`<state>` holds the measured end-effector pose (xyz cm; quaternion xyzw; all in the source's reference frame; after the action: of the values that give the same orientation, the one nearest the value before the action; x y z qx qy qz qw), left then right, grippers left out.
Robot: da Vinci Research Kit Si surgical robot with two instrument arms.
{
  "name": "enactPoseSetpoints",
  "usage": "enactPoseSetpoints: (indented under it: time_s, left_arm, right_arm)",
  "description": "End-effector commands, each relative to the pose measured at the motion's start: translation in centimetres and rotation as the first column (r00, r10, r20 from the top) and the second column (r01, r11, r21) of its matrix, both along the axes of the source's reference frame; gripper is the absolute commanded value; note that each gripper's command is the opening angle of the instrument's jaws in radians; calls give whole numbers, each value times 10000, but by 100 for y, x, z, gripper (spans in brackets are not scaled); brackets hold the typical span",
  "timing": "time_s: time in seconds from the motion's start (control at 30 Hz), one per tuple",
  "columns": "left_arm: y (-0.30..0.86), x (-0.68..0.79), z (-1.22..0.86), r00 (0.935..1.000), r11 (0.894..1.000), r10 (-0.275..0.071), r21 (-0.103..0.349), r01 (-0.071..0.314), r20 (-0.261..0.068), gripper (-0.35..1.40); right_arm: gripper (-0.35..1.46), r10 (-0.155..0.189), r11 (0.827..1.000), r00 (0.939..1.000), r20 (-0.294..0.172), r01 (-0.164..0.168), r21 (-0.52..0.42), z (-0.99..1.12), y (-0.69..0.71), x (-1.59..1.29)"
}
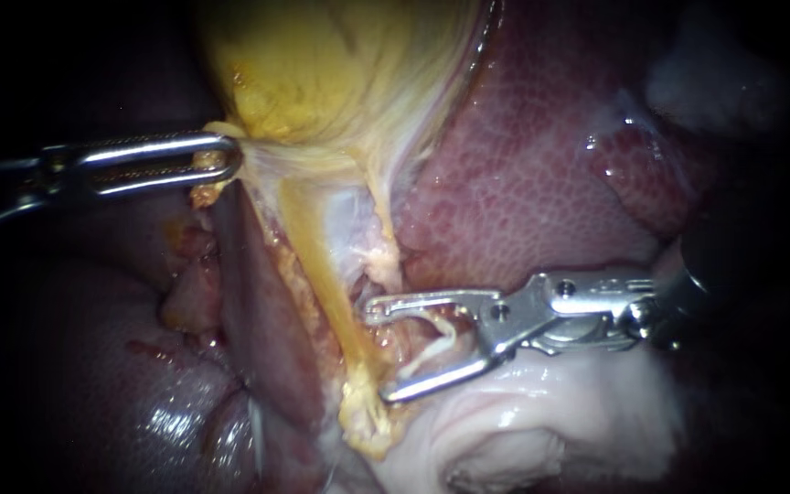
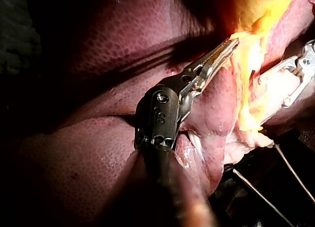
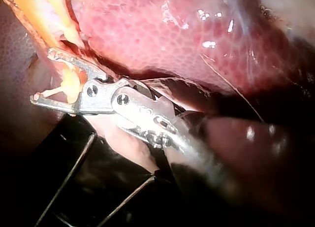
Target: Clipping first clip left tube
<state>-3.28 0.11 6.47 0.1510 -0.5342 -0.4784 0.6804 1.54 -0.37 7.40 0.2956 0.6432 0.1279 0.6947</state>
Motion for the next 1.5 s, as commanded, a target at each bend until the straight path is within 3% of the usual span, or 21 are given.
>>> enactPoseSetpoints:
  time_s: [0.03,0.23,0.53,0.83,1.1,1.33,1.5]
  left_arm:
    - [0,1,-1,10000,10000,1,-2,-1,-2,-35]
    - [-1,1,-3,10000,10000,16,1,-16,12,-35]
    - [-4,1,-8,10000,10000,43,7,-43,36,-35]
    - [-6,-2,-11,9999,10000,88,15,-88,80,-35]
    - [-6,-4,-11,9999,9999,104,14,-104,95,-35]
    - [-6,-3,-11,9999,9999,107,15,-107,97,-35]
    - [-6,-3,-11,9999,9999,112,15,-112,101,-35]
  right_arm:
    - [60,16,10000,10000,-11,-16,-30,4,0,0]
    - [60,199,9997,9997,136,-198,-106,22,0,4]
    - [60,382,9990,9962,782,-362,-271,36,5,0]
    - [60,363,9990,9931,1112,-334,-284,51,2,6]
    - [60,-59,10000,9944,1055,58,11,62,-15,24]
    - [60,-836,9948,9940,700,791,645,65,-31,27]
    - [59,-1458,9821,9886,369,1401,1259,56,-38,18]
